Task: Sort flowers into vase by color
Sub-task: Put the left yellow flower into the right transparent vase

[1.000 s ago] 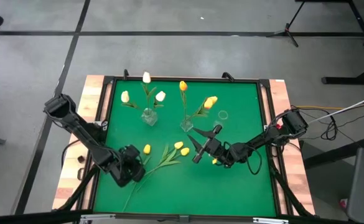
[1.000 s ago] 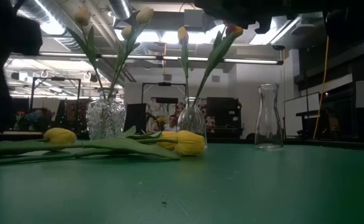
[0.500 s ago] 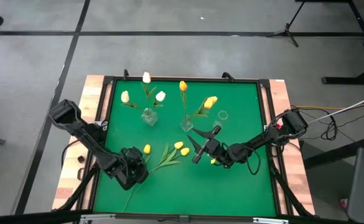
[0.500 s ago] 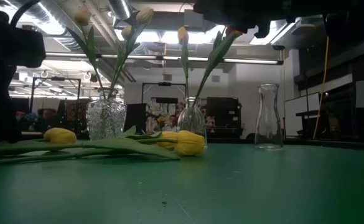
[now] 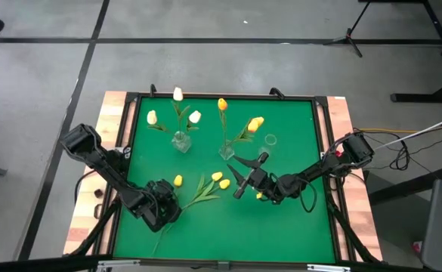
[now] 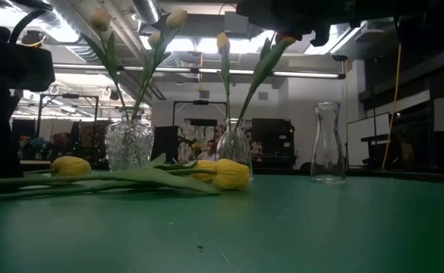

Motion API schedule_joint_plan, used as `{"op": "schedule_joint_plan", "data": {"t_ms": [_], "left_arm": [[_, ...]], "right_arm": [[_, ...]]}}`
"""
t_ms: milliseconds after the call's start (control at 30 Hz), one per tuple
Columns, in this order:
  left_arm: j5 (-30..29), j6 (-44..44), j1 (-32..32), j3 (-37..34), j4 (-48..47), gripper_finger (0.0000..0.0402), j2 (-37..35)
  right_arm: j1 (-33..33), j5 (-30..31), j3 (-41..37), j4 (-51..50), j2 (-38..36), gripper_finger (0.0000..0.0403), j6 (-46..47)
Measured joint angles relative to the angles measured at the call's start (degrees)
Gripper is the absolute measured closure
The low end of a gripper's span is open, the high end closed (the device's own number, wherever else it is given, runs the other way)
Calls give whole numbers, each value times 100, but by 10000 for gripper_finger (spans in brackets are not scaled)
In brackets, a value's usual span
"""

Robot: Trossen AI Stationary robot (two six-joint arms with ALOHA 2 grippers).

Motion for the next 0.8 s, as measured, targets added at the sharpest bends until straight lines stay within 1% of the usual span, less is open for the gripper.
{"op": "schedule_joint_plan", "data": {"t_ms": [167,300,433,533,600,700,733,800], "left_arm": [[32,-11,2,115,-35,342,9],[-123,69,0,290,-131,389,9],[-317,300,0,454,-150,390,9],[-572,474,2,576,-179,389,8],[-744,705,2,688,-186,390,-16],[-1059,1086,19,878,-213,395,-39],[-1215,1234,24,951,-218,397,-39],[-1651,1559,43,1118,-224,397,-39]], "right_arm": [[48,10,0,45,0,240,-4],[128,72,0,83,0,240,-18],[313,154,0,466,0,240,-184],[570,204,0,1048,0,240,-851],[764,393,13,1066,-82,240,-1241],[1040,912,101,1113,-254,240,-1593],[1139,1046,110,1106,-310,240,-1706],[1297,1095,114,1093,-388,240,-1785]]}}
